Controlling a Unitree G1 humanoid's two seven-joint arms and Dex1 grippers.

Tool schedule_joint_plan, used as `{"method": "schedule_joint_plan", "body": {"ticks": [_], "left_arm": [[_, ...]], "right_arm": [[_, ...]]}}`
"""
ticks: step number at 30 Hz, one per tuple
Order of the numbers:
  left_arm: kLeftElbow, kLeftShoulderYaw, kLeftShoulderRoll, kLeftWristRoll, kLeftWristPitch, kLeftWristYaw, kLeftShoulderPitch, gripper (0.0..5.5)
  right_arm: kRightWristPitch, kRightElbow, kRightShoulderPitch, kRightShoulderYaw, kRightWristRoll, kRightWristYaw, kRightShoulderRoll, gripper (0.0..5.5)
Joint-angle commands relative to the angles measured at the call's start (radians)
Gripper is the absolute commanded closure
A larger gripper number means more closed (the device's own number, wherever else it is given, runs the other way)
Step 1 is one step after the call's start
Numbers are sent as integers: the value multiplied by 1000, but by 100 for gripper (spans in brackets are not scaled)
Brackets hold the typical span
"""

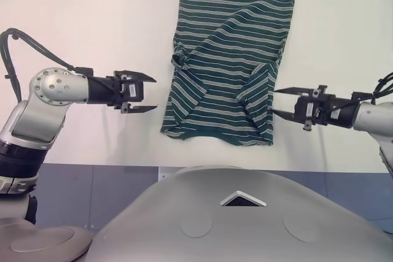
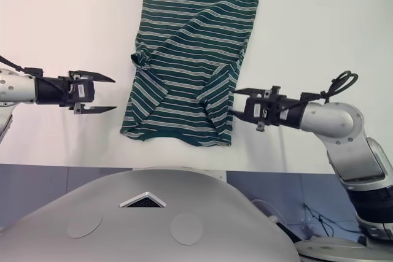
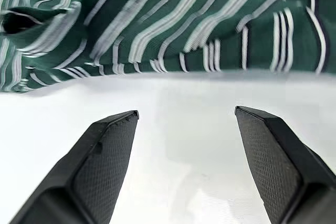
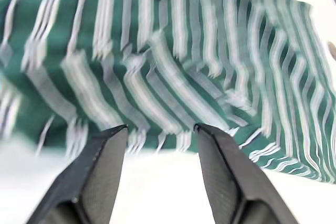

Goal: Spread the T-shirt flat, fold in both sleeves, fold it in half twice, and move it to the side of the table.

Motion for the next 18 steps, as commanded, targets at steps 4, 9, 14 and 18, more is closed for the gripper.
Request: {"method": "schedule_joint_plan", "body": {"ticks": [4, 9, 14, 18], "left_arm": [[231, -124, -66, 242, -448, 131, 26, 213], [248, -194, -100, 289, -555, 146, 10, 213], [266, -248, -93, 319, -583, 124, -13, 289], [336, -294, -117, 415, -660, 158, -89, 352]], "right_arm": [[-546, 290, 83, 50, -326, -241, 11, 316], [-622, 294, 41, 124, -380, -293, 71, 316], [-589, 233, 12, 142, -378, -253, 53, 374], [-416, 120, 5, 164, -283, -155, 62, 441]]}}
